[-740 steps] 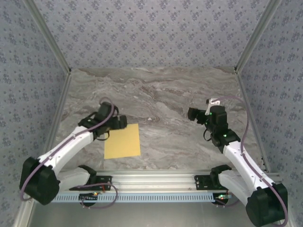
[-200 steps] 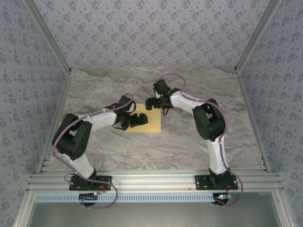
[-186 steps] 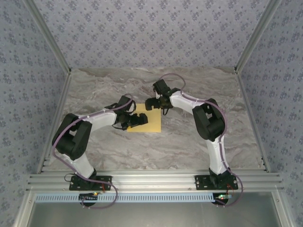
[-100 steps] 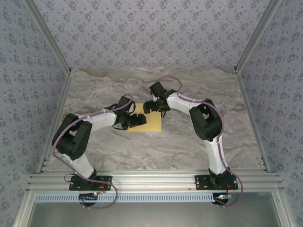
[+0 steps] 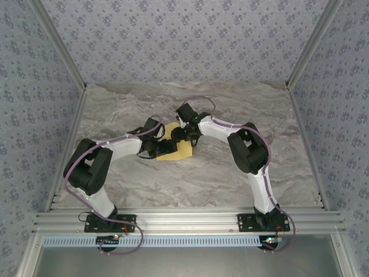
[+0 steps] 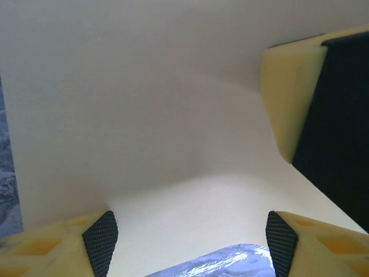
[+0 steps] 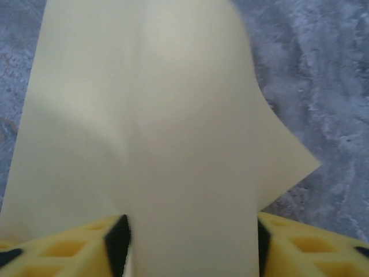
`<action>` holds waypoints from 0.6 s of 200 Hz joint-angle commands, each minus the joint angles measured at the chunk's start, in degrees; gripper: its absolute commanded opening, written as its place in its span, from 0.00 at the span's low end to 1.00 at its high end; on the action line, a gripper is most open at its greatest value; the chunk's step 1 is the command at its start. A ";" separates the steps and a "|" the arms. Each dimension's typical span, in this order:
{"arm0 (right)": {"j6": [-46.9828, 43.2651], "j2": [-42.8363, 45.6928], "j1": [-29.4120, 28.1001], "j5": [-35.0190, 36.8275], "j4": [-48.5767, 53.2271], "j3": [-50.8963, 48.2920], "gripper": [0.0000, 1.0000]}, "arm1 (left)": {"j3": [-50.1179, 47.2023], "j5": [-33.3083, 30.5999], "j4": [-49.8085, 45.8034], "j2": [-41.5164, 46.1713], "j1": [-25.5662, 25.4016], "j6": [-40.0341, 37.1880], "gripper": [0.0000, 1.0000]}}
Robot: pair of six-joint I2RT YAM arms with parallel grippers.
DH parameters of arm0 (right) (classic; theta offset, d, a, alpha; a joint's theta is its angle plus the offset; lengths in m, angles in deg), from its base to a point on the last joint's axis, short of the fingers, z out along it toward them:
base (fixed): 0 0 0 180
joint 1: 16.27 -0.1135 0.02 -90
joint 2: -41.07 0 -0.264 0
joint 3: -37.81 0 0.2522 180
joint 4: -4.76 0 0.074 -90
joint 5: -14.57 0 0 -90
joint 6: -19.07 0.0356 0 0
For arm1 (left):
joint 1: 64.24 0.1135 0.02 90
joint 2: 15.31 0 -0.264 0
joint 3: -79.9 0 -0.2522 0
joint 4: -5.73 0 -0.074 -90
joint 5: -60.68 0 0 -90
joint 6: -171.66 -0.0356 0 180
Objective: Fold a paper plane with a square sheet of paper (fold left side to right side)
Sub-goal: Pick up the square sheet of paper from the center of the table.
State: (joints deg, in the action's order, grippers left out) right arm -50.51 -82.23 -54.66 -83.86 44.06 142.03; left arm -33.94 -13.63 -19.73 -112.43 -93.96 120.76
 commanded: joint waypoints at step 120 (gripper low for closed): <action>5.71 34.15 12.14 -40.01 -24.33 -26.44 0.26 | -13.69 23.51 12.11 37.98 19.56 1.12 0.88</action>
State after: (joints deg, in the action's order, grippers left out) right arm -47.90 -54.91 -44.58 -113.26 26.24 119.54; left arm -47.34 3.48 -12.30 -78.95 -75.33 120.91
